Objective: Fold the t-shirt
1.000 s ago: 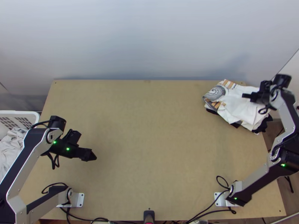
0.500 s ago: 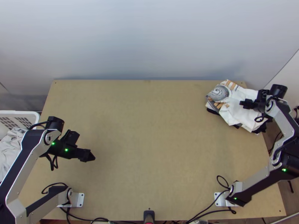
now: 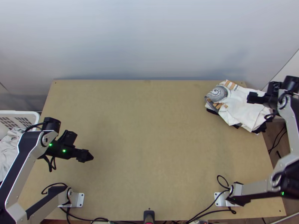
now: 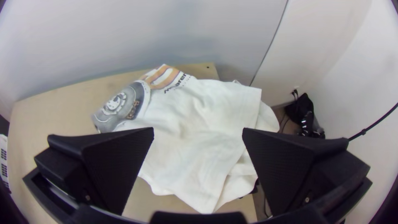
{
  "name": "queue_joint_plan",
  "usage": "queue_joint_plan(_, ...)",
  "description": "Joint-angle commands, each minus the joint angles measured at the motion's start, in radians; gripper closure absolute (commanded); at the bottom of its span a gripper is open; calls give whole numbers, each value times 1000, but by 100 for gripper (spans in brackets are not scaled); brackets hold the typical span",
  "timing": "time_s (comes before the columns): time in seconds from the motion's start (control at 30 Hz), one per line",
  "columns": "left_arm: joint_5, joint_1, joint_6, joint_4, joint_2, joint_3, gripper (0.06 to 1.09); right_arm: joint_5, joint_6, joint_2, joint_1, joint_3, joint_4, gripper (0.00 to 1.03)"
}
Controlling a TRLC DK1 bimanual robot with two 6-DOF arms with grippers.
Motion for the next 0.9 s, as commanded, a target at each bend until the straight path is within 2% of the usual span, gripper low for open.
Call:
queue_joint_plan(0.0,1,63,39,-2,-57,6,10,30,35,-202,75,-13,-60,3)
queue_joint_plan(0.23,1,121,25,90,-212,-11,10,211,104,-500,221,-183,-25,4)
queue_joint_plan(0.4,1,201,-11,225,-299,-42,10,214,168,-710,180,-349,-23,4)
queue_joint_plan(0.5,1,222,-36,308,-342,-77,10,214,171,-902,204,-510,95,4)
queue_joint_plan(0.73,1,221,-152,510,-474,-235,10,222,125,-1304,258,-743,152,4)
queue_joint_plan(0.87,1,219,-205,624,-608,-316,10,228,-22,-1552,249,-858,227,4)
